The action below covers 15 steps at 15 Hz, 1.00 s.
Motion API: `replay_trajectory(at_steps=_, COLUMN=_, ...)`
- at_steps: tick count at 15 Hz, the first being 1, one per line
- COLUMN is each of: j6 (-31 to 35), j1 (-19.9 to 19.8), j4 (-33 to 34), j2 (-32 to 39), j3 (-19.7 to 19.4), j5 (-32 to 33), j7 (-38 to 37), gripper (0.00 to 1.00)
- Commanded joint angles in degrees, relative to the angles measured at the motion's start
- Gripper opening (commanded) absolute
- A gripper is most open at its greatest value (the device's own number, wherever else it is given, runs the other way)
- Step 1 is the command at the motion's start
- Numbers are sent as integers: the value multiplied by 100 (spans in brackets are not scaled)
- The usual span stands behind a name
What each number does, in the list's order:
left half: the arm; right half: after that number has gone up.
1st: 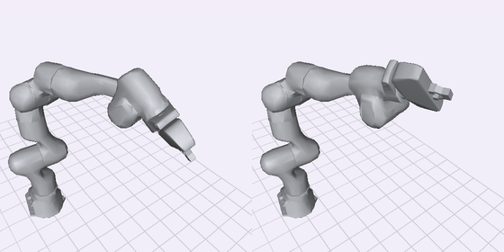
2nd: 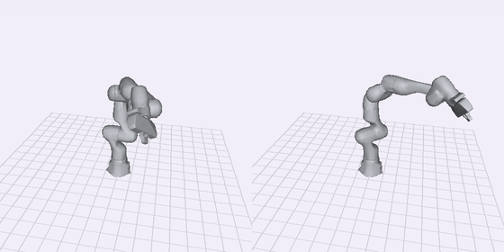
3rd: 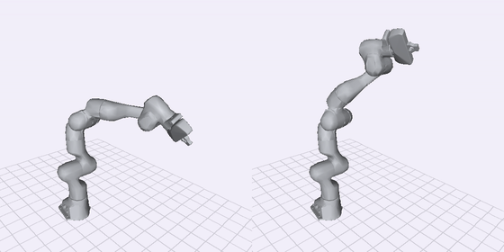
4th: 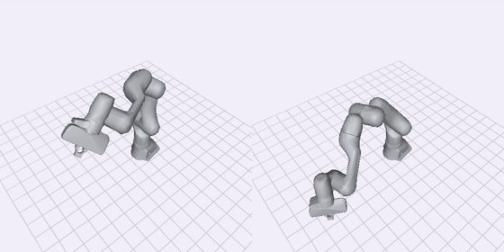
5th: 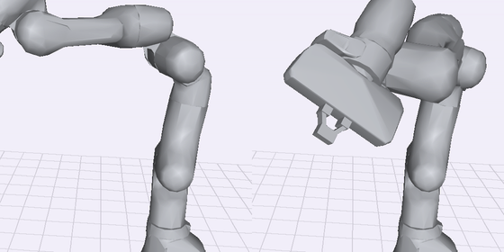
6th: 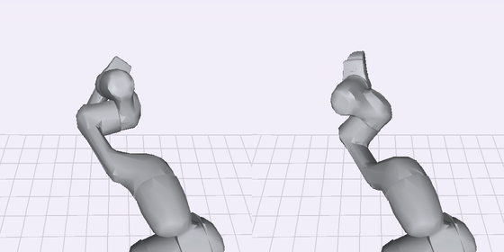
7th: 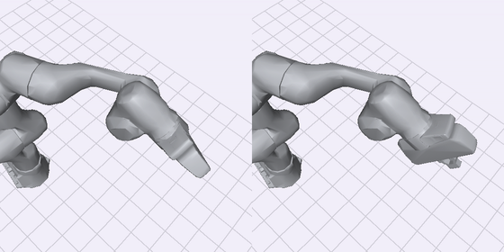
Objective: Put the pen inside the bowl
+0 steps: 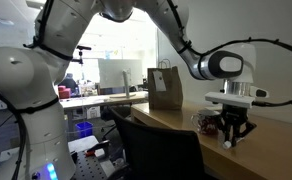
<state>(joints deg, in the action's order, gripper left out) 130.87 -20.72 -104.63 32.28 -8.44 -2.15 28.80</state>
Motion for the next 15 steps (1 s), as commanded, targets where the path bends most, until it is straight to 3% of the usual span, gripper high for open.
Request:
replay_trajectory(at_steps=1, j6=-848, j1=79, j4=-15, j2=-366, j3=-124, j5=405, j7=-369, gripper=5)
replay_trajectory(at_steps=10, j6=-4063, j1=471, j4=340, j2=-1342, j3=-91, j5=1093, j7=-464, gripper=5)
replay_trajectory(at_steps=15, j6=-4801, j1=803, j4=827, j2=-1176, j3=105, j5=1301, j7=-471, gripper=5)
